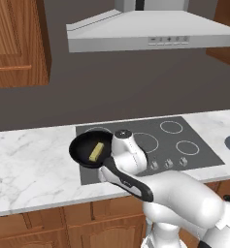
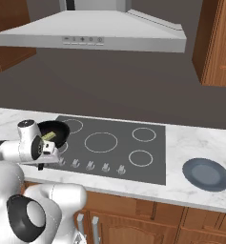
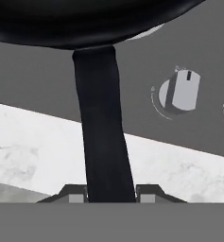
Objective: Pick up the butter stick and place it in the pan. Then turn on the burner for the pan.
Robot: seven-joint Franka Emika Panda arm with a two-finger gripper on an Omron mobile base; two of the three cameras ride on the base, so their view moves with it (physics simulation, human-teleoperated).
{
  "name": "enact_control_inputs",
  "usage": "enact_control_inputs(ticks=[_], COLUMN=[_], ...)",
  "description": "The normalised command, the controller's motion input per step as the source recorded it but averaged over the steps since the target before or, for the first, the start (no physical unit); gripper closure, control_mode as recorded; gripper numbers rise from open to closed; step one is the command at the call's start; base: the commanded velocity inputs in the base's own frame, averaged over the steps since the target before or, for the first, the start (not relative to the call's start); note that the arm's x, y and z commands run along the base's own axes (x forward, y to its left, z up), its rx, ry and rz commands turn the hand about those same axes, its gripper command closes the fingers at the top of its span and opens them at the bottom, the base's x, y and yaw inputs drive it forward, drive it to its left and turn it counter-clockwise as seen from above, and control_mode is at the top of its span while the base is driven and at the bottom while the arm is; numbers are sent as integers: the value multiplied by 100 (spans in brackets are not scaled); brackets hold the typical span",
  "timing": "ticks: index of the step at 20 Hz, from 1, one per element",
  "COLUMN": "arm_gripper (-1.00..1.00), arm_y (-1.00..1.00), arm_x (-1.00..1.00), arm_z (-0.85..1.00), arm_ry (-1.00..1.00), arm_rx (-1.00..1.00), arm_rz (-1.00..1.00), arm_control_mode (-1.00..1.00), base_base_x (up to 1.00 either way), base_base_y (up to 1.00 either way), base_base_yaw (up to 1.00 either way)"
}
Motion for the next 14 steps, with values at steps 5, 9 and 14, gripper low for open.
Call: enact_control_inputs(ticks=[5, 9, 14], arm_gripper=[100, 100, 100], arm_y=[66, 62, 26], arm_x=[0, -1, -8], arm_z=[4, 13, 7], arm_ry=[-1, 0, 0], arm_rx=[4, 8, 13], arm_rz=[-26, -26, -20], arm_control_mode=[-100, -100, -100], base_base_x=[0, 0, 0], base_base_y=[0, 0, 0], base_base_yaw=[0, 0, 0])
